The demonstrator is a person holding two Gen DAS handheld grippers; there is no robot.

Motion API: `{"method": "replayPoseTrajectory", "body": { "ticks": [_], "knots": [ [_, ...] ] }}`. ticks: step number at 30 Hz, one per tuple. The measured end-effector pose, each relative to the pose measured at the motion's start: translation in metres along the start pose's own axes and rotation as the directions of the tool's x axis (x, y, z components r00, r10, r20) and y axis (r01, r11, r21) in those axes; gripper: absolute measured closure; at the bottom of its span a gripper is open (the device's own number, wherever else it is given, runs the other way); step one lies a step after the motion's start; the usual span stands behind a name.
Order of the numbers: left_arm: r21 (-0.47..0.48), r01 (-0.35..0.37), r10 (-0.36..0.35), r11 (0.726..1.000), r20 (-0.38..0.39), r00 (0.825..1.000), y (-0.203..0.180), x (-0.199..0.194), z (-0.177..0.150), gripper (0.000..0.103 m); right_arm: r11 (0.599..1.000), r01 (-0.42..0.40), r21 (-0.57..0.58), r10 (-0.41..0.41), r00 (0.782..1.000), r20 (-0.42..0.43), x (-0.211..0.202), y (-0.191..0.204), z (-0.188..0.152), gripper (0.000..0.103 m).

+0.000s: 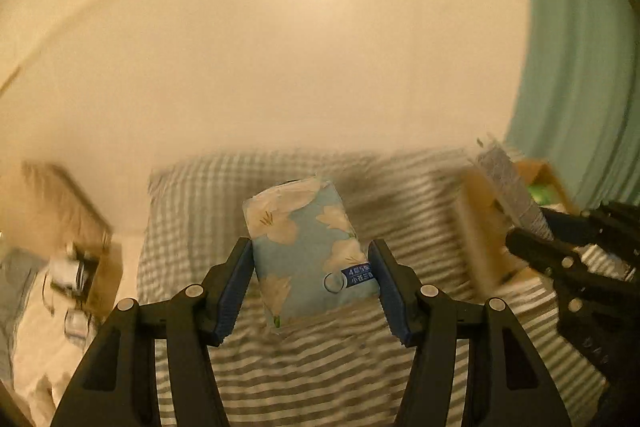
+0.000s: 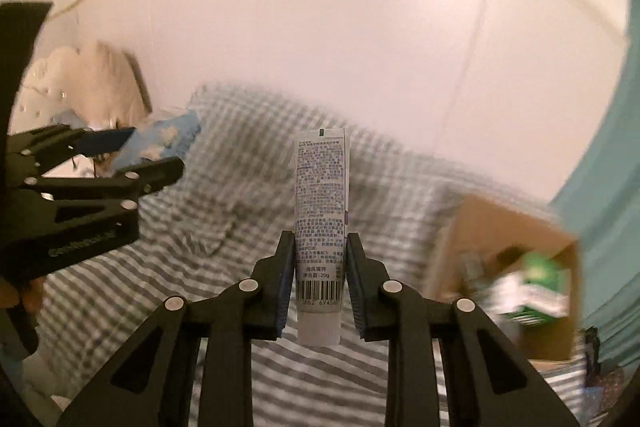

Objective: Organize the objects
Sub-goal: 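Carry the tissue pack and tube into the cardboard box and release both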

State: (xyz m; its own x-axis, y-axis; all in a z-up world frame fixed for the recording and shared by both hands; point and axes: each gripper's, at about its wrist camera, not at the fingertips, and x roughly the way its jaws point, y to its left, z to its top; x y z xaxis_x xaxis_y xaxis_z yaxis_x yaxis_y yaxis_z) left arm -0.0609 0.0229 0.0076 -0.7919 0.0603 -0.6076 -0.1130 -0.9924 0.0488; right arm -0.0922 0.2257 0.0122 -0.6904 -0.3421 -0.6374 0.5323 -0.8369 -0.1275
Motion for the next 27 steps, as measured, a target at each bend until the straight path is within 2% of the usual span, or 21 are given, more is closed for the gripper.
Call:
{"method": "replayPoseTrajectory", "body": {
  "ticks": [2,5,7,10,15,22,26,27],
  "knots": [
    [0.022,0.032,-0.034,0.999,0.074,0.997,-0.027,-0.025,0.016,0.043,0.999,0.038,0.0,-0.038,0.998,0.056,-0.042,-0.019,0.007,0.079],
    [0.046,0.108,-0.114,0.993,0.139,0.984,-0.065,-0.046,0.034,0.043,0.996,0.086,-0.006,-0.084,0.99,0.111,-0.088,-0.045,0.012,0.079],
    [0.068,0.145,-0.155,0.987,0.159,0.975,-0.089,-0.051,0.043,0.043,0.993,0.118,0.003,-0.118,0.982,0.145,-0.11,-0.064,0.011,0.079],
    [0.118,0.192,-0.21,0.974,0.162,0.964,-0.131,-0.047,0.054,0.043,0.991,0.123,0.058,-0.131,0.975,0.178,-0.125,-0.096,0.007,0.079],
    [0.187,0.208,-0.235,0.96,0.135,0.963,-0.184,-0.019,0.066,0.043,0.979,0.117,0.169,-0.147,0.974,0.173,-0.115,-0.151,-0.01,0.079],
    [0.161,0.221,-0.233,0.962,0.063,0.97,-0.221,0.046,0.07,0.043,0.967,0.086,0.239,-0.121,0.983,0.135,-0.074,-0.189,-0.022,0.079],
    [0.132,0.235,-0.24,0.963,0.023,0.97,-0.226,0.08,0.066,0.043,0.959,0.014,0.283,-0.049,0.992,0.119,-0.042,-0.203,-0.032,0.079],
    [0.124,0.234,-0.238,0.964,0.013,0.971,-0.227,0.09,0.065,0.043,0.957,-0.005,0.288,-0.028,0.994,0.109,-0.039,-0.217,-0.044,0.079]
  ]
}}
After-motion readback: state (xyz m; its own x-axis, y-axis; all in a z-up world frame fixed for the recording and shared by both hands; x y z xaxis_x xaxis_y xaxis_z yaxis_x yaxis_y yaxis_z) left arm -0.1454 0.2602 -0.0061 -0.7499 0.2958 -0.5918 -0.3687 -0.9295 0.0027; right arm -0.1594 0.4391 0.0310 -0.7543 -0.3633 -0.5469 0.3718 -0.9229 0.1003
